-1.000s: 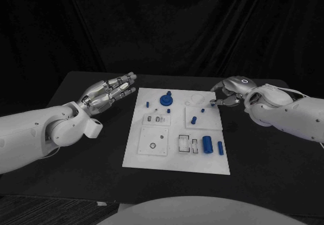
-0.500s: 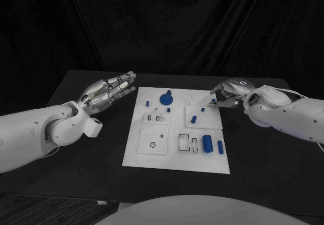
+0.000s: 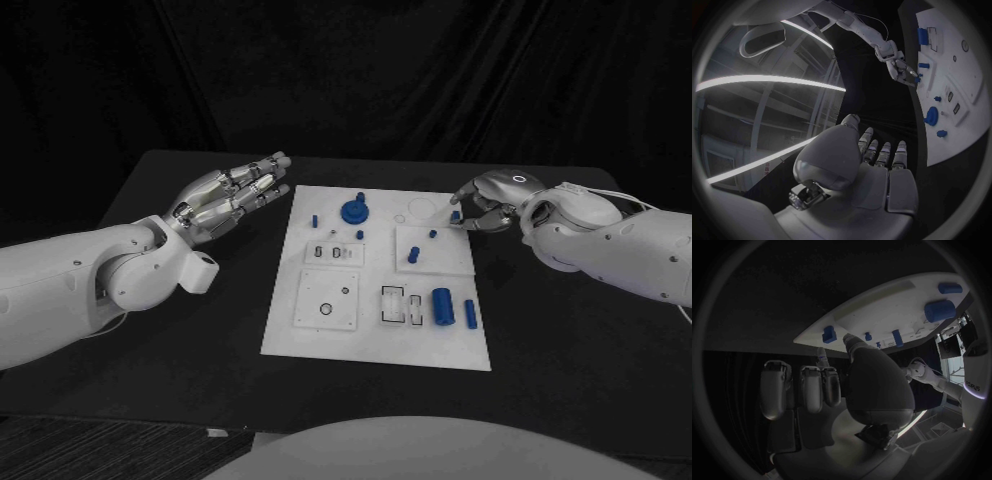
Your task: Assemble the parts on the task board
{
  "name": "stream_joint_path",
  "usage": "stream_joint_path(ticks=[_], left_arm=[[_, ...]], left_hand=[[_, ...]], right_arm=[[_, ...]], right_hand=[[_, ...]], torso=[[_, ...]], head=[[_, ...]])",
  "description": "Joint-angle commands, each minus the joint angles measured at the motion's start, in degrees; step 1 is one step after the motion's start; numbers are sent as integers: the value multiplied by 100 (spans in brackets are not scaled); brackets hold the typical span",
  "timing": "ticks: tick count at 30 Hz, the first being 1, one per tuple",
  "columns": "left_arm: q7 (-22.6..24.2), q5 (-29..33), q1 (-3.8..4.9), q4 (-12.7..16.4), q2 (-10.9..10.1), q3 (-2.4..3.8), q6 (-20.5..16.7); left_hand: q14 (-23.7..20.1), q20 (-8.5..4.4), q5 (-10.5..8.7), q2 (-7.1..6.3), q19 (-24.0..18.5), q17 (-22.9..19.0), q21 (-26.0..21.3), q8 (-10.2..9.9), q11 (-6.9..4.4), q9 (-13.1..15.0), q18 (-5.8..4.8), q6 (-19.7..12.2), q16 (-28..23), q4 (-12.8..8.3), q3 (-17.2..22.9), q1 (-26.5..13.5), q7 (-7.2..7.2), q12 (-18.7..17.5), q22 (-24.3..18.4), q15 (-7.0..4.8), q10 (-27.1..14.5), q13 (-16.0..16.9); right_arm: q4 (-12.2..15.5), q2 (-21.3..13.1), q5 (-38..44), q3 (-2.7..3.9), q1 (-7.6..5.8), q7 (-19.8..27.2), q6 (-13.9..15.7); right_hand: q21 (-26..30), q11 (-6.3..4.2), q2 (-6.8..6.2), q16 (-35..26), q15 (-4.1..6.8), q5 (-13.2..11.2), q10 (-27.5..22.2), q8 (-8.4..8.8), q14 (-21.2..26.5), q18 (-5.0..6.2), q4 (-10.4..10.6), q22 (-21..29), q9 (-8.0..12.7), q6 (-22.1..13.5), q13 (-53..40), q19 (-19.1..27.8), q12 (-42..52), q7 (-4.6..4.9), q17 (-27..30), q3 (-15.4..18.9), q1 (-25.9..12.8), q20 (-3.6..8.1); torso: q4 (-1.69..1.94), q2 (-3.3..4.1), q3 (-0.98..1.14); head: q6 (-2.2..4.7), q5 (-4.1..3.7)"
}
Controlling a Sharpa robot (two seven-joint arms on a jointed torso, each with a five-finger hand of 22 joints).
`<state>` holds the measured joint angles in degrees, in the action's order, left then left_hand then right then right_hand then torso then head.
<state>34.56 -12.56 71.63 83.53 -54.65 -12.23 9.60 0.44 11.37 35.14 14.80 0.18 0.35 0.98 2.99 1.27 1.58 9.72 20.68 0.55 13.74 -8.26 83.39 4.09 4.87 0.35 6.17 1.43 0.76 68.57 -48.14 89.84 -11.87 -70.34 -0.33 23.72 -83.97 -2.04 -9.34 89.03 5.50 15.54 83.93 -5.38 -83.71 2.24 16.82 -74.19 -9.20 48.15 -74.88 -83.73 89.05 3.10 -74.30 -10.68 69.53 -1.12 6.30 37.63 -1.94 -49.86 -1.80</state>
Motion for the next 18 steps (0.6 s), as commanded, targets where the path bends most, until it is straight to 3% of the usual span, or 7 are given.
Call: stream_joint_path(ticks=[1,18], left_arm=[[129,-2,-9,6,5,5,59],[118,-2,-15,0,6,5,80]], left_hand=[[10,23,81,10,46,-9,-35,55,46,86,-97,-21,-12,-28,158,44,-31,48,16,78,-38,29],[9,25,76,2,47,-9,-34,56,48,87,-98,-19,-12,-30,165,43,-30,50,16,81,-38,30]], right_arm=[[-16,1,3,3,17,-128,-95],[-47,27,3,3,28,-185,-101]], right_hand=[[50,12,16,97,10,140,607,-49,-629,-54,-44,-1355,-88,79,-1512,-290,95,-3,-1570,-115,210,20],[53,23,63,97,5,302,607,-121,-629,-54,-71,-1356,-162,256,-1512,-292,95,10,-1570,-177,430,16]], torso=[[2,0,5],[8,1,0]], head=[[1,0],[35,10]])
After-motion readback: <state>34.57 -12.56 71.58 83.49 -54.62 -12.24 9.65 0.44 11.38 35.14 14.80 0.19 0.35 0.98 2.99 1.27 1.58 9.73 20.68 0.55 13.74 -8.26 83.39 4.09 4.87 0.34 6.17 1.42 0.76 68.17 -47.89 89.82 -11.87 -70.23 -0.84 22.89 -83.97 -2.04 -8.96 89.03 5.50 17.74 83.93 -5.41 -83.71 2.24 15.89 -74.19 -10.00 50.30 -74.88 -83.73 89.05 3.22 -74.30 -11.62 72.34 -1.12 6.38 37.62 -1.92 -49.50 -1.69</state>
